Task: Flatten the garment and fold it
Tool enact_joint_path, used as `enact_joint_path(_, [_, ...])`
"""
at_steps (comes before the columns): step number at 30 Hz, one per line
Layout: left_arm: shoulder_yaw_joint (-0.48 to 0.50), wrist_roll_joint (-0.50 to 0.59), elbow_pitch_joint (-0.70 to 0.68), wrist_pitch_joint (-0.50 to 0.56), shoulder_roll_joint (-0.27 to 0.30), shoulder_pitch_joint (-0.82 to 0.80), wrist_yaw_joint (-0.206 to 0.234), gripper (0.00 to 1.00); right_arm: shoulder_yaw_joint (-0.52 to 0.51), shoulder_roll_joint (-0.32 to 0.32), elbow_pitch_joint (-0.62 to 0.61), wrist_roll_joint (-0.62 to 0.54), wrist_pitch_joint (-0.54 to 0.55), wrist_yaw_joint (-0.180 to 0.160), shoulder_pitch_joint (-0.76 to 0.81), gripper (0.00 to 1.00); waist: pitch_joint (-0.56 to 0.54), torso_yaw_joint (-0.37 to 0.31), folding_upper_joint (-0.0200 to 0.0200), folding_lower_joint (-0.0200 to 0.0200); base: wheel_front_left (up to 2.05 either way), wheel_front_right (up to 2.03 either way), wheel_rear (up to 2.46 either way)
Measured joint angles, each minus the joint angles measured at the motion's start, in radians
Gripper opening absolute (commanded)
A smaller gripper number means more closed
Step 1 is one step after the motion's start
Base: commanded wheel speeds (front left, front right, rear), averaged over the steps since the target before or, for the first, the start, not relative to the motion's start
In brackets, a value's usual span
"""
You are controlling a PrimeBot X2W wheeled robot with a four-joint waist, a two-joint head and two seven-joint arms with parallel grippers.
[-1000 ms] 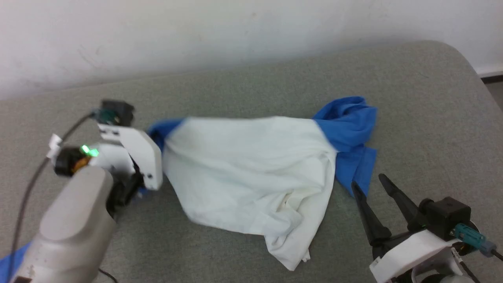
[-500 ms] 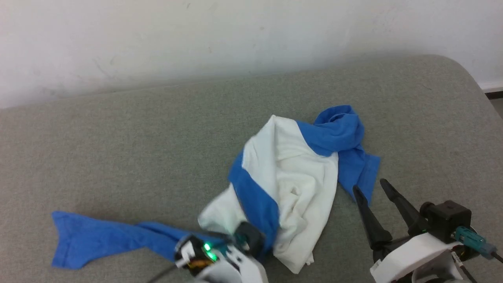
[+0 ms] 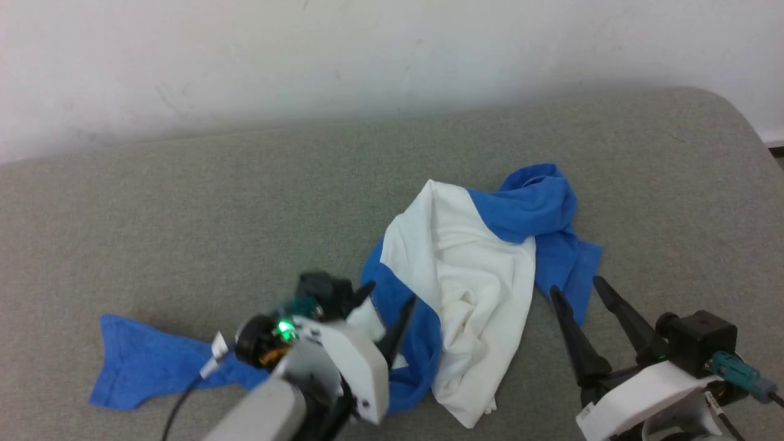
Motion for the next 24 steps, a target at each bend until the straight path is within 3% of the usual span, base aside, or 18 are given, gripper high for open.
enact_joint_path(6, [0.077, -0.123, 0.157, 0.068, -0.026, -0.129, -0.038, 1.0, 0.019, 0.002, 0.003, 0.0, 0.0, 0.0, -0.003, 1.0, 0.026, -0.007, 0.0, 0.0001, 0.0, 0.0, 0.0])
enact_joint_path(16, [0.083, -0.174, 0.488, 0.129, -0.073, -0.262, -0.099, 1.0, 0.019, 0.001, 0.028, 0.002, -0.002, 0.0, -0.023, 1.0, 0.055, -0.051, 0.0, 0.0001, 0.0, 0.0, 0.0])
enact_joint_path(17, [0.082, -0.18, 0.509, 0.131, -0.077, -0.267, -0.107, 0.87, 0.02, 0.001, 0.03, 0.002, -0.002, 0.0, -0.023, 1.0, 0.056, -0.054, 0.0, 0.0001, 0.0, 0.0, 0.0])
enact_joint_path(18, [0.083, -0.189, 0.527, 0.13, -0.079, -0.27, -0.117, 0.39, 0.021, 0.001, 0.031, 0.002, -0.002, 0.0, -0.023, 1.0, 0.057, -0.057, 0.0, 0.0002, 0.0, 0.0, 0.0])
enact_joint_path(19, [0.085, -0.195, 0.538, 0.125, -0.083, -0.272, -0.126, 0.0, 0.021, 0.001, 0.033, 0.002, -0.002, 0.0, -0.023, 1.0, 0.057, -0.059, 0.0, 0.0001, 0.0, 0.0, 0.0])
enact_joint_path(24, [0.105, -0.206, 0.562, 0.063, -0.09, -0.3, -0.143, 0.0, 0.013, 0.002, 0.042, 0.003, -0.002, 0.0, -0.022, 1.0, 0.048, -0.057, 0.0, 0.0001, 0.0, 0.0, 0.0])
